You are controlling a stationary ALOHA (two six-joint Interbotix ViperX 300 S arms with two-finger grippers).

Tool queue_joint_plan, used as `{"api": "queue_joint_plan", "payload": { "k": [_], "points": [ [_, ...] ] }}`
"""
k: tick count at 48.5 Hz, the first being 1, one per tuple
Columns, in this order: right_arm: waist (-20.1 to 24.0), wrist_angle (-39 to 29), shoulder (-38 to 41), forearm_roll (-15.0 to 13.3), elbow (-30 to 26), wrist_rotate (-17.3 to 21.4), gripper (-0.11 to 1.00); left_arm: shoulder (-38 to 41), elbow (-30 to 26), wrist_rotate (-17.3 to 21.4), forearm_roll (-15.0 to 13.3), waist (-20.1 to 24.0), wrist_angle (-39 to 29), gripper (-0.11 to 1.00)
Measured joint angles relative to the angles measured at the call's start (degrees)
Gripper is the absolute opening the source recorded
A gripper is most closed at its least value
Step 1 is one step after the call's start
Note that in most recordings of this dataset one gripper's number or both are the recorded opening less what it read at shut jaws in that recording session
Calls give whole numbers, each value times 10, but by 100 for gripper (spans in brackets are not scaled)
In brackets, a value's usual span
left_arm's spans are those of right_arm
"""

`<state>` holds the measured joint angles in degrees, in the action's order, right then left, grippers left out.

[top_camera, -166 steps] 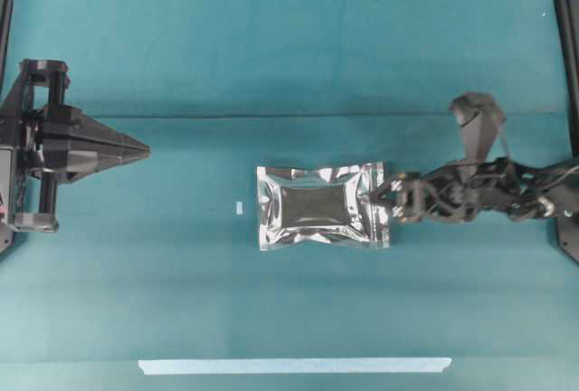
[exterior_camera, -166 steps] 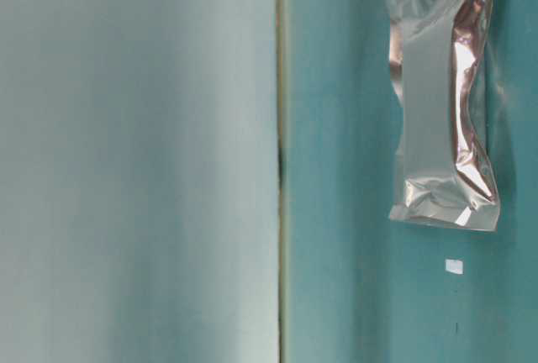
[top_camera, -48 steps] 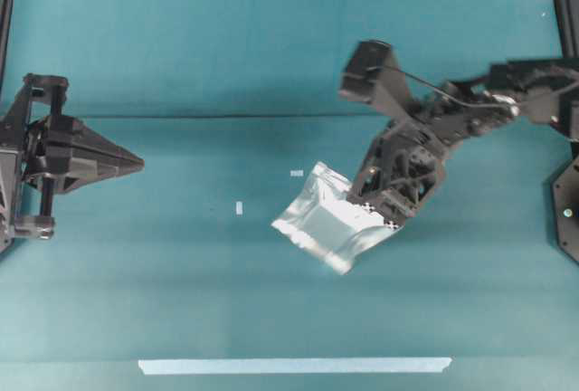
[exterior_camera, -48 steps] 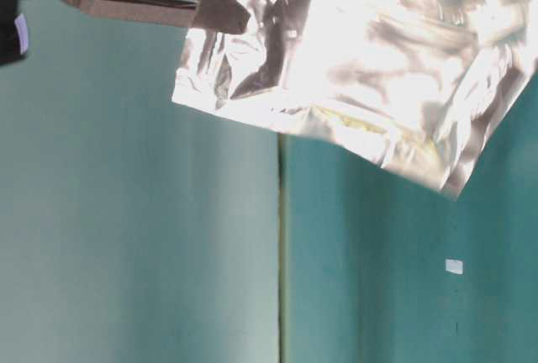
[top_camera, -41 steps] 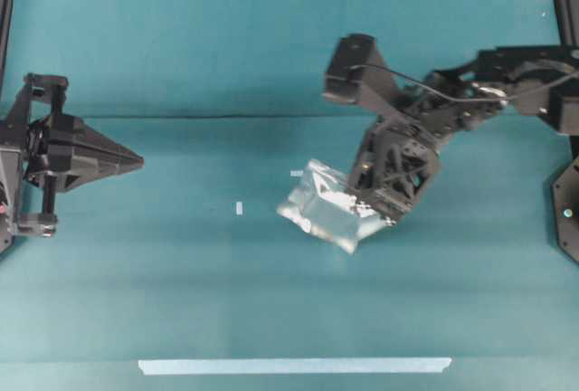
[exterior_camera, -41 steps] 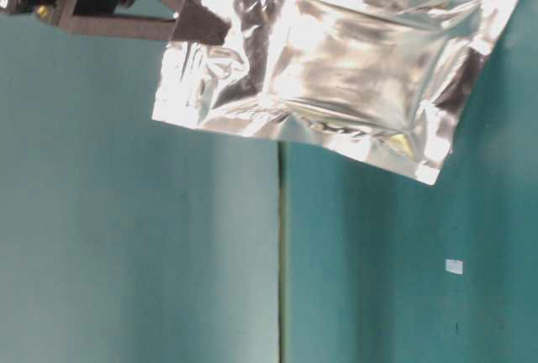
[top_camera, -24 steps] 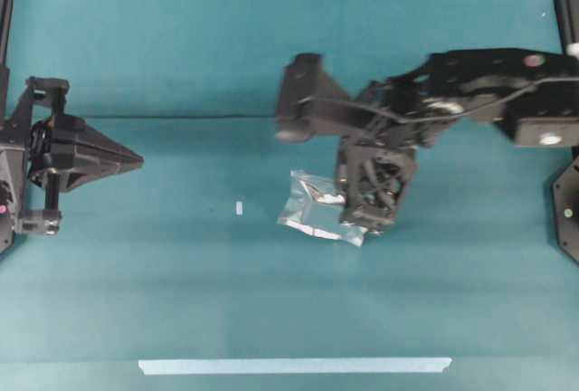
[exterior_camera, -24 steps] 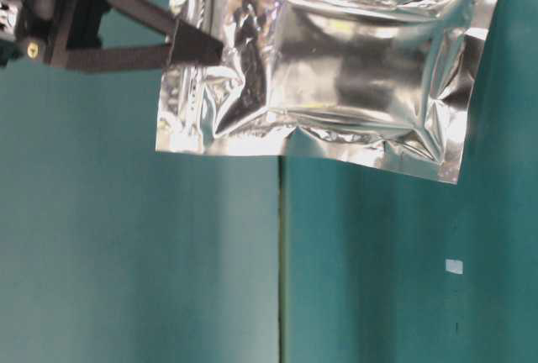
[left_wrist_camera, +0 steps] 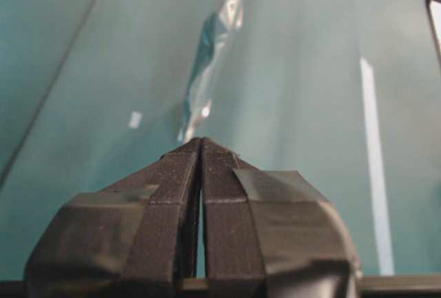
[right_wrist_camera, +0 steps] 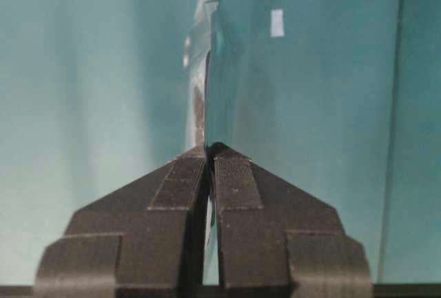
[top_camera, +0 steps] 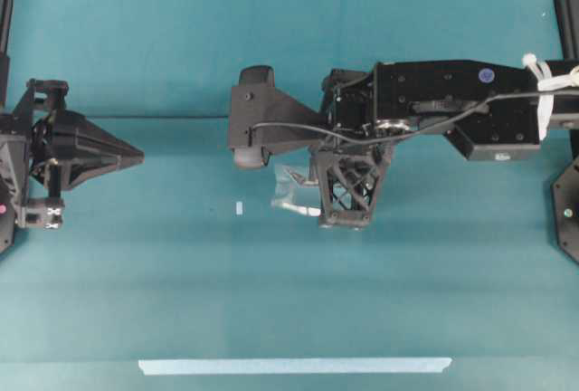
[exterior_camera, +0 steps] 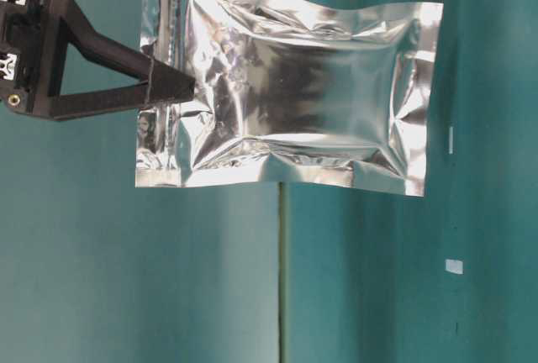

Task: Hand over the silver zip bag and make it stand upright.
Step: 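Hold the bag hanging vertically while opening the left gripper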

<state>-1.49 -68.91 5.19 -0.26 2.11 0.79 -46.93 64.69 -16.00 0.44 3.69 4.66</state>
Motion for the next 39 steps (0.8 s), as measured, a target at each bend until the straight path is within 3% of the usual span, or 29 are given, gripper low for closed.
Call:
{"api": "queue_joint_plan", "payload": {
  "k": [8,26,32,39],
  "points": [
    [3,-2,1,-8,-3,-4,2,3,12,-7,1,0,48,-1],
    [22,4,2,-33,-3,-9,2,53,13,-14,1,0,69,2],
    [21,6,1,-40,-3,-9,2,62,12,-14,0,1,82,24],
    [21,16,2,-47,-3,-11,2,69,11,-9,0,1,83,68]
  ]
}}
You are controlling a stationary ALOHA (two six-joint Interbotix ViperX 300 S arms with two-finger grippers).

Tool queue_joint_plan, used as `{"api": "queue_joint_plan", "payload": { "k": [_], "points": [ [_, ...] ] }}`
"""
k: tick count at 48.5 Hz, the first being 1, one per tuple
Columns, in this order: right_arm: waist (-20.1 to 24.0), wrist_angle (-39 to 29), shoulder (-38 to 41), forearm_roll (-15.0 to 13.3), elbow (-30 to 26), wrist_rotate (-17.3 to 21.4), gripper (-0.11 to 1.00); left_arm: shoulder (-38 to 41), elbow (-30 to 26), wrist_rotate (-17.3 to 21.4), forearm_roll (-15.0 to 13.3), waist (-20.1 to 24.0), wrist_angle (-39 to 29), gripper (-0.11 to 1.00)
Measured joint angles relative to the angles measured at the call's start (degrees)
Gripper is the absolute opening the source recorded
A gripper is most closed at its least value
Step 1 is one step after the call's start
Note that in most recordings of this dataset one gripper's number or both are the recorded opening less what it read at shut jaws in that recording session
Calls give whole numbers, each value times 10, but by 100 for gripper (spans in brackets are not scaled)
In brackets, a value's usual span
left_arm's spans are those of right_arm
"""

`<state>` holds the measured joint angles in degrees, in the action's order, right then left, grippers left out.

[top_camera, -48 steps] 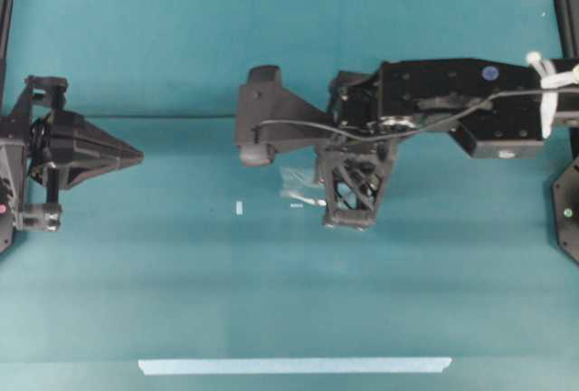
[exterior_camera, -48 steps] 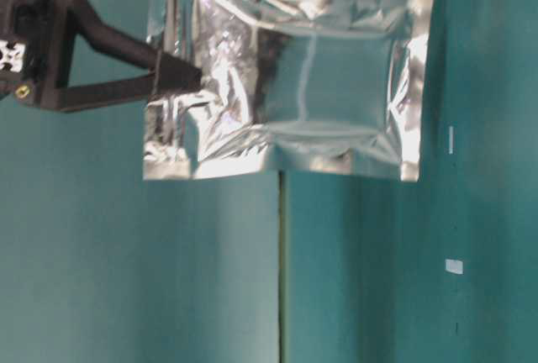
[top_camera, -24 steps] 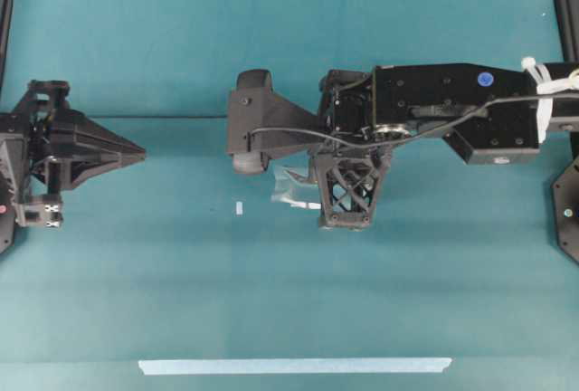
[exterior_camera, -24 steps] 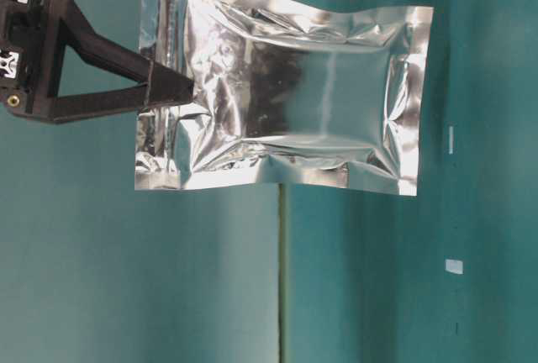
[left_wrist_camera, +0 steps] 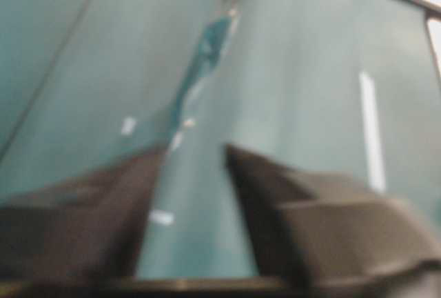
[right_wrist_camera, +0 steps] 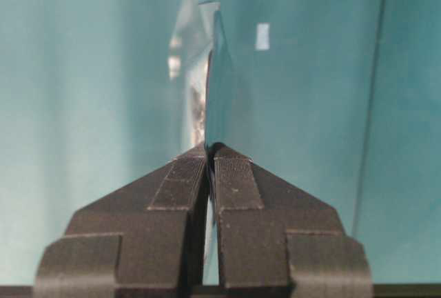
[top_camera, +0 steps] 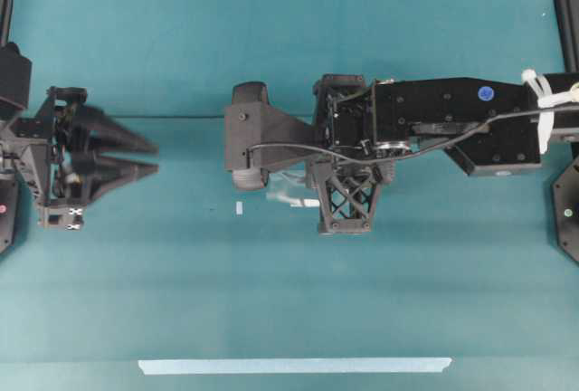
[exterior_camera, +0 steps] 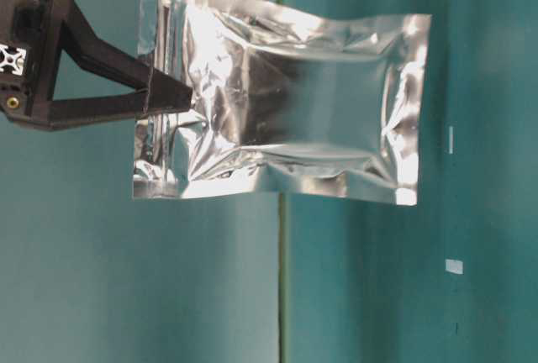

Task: Hand over the silver zip bag and make it stand upright.
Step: 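Hold the bag hanging vertically while opening the left gripper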

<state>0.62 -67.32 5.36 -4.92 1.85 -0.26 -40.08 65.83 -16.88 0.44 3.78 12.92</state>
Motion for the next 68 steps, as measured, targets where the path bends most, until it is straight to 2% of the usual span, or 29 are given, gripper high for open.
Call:
{"api": "queue_joint_plan", "payload": {
  "k": [3,6,11,18,41,68],
  "points": [
    [0,4,1,-3,0,-3,2,4,-1,5,1,0,1,84],
    [0,8,1,-4,0,-4,2,10,-2,11,0,-1,1,94],
    [0,10,1,-4,0,-7,2,24,-3,25,1,-3,0,90],
    [0,16,4,-4,0,-15,2,53,-6,49,0,-7,0,92],
    [0,28,26,-5,-14,-19,2,127,-27,76,1,-9,4,92],
    [0,27,34,-5,-15,-22,2,132,-28,78,1,-9,11,92]
  ]
}}
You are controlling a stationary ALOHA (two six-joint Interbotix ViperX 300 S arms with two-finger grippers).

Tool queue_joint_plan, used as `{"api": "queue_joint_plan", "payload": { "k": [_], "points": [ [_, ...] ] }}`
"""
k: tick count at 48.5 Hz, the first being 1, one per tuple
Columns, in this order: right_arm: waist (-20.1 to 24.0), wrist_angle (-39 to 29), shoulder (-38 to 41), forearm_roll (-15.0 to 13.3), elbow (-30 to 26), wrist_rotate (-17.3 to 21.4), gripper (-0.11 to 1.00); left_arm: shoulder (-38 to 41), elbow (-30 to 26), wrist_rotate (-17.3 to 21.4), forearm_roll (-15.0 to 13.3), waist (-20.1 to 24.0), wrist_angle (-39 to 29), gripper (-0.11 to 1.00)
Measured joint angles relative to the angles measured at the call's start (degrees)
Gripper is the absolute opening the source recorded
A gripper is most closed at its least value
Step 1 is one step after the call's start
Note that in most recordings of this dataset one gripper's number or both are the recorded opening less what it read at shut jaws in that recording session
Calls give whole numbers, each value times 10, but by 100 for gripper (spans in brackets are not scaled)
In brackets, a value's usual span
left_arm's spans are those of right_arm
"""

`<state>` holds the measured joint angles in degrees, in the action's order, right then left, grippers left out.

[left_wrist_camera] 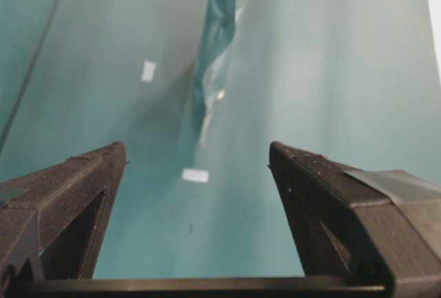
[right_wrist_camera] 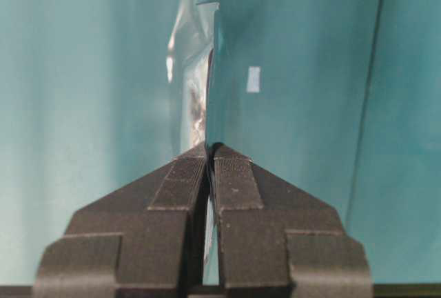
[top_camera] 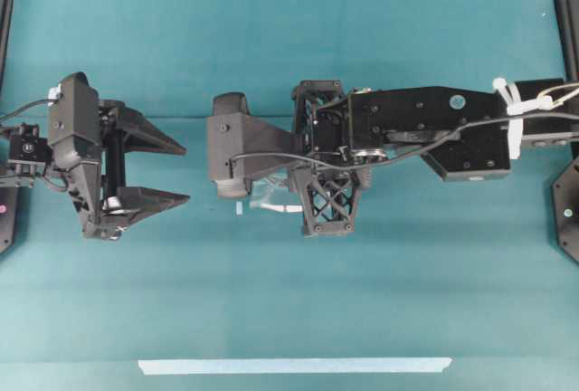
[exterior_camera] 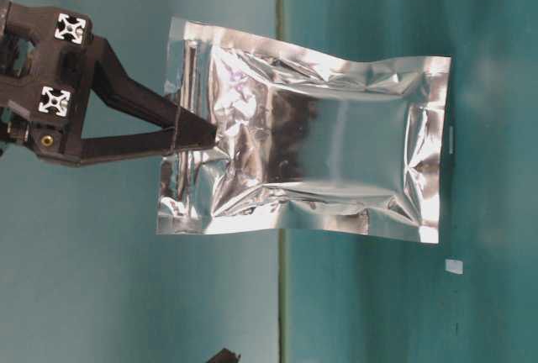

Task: Hand over the silver zip bag and make it stand upright.
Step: 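Move the left gripper under the bag's lower edge and close it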

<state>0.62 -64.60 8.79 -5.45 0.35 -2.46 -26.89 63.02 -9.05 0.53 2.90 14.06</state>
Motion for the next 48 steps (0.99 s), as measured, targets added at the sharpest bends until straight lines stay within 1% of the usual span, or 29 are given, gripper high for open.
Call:
{"api": "queue_joint_plan", "payload": {
  "k": [8,19,37,48],
  "points": [
    [0,1,4,0,0,-1,2,26,-1,-1,0,0,32,92],
    [0,0,5,0,1,-2,2,84,-7,0,0,-2,83,92],
    [0,0,6,0,5,-2,2,170,-40,0,-1,-4,126,92],
    [0,1,6,0,8,-2,2,220,-66,-3,0,-17,156,92]
  ]
}}
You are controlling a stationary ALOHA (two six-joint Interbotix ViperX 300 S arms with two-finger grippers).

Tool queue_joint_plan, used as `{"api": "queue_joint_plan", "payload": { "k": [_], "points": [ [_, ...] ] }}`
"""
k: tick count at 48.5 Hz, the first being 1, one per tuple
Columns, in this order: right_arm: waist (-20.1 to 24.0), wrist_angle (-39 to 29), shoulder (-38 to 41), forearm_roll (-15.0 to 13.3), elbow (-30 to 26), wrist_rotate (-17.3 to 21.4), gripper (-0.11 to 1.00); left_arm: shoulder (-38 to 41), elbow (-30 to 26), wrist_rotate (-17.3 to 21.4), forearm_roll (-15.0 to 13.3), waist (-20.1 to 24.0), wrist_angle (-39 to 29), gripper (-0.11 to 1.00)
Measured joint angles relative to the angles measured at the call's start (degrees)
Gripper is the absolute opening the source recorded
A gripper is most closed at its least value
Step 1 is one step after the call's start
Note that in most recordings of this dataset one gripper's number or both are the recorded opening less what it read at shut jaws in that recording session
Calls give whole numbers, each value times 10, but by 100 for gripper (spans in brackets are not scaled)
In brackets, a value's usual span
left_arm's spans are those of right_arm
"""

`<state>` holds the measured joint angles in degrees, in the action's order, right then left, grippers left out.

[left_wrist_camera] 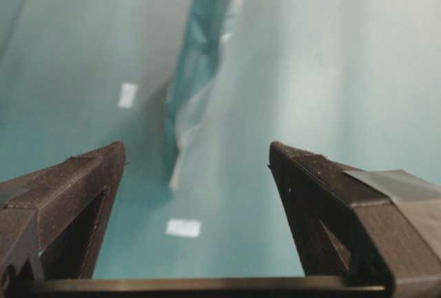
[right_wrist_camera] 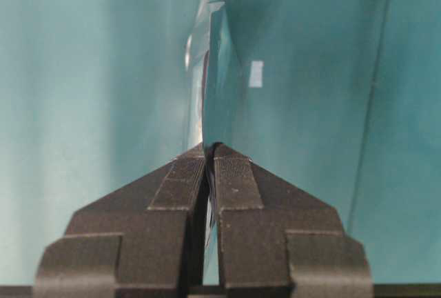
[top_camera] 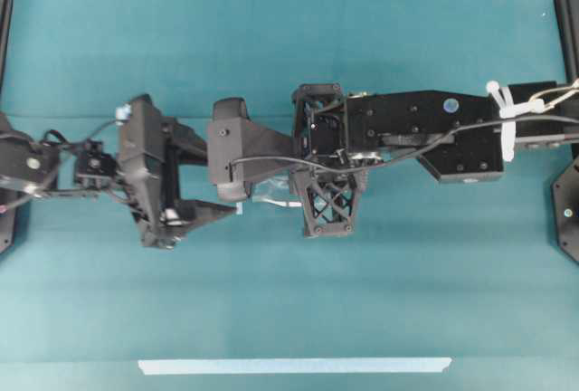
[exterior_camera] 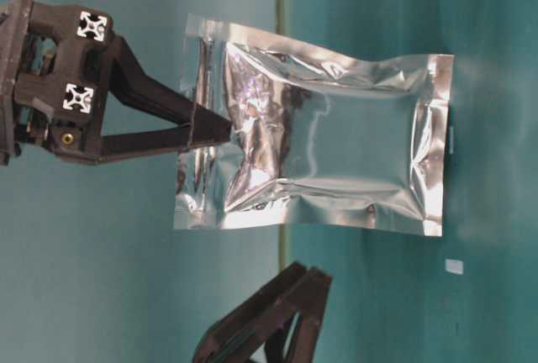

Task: Hand over the silver zip bag and make it stand upright.
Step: 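Move the left gripper under the bag's lower edge and close it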

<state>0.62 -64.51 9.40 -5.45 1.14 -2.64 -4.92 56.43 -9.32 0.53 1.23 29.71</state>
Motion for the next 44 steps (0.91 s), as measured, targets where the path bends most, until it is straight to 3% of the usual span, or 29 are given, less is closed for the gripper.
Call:
{"api": "queue_joint_plan", "payload": {
  "k": [12,29,44],
  "points": [
    [-1,3,1,0,0,0,2,55,-16,-1,0,-4,34,92],
    [-1,4,0,-1,0,0,2,116,-33,-2,0,22,101,92],
    [-1,4,0,-1,0,0,2,171,-75,-22,0,16,122,92]
  ]
}}
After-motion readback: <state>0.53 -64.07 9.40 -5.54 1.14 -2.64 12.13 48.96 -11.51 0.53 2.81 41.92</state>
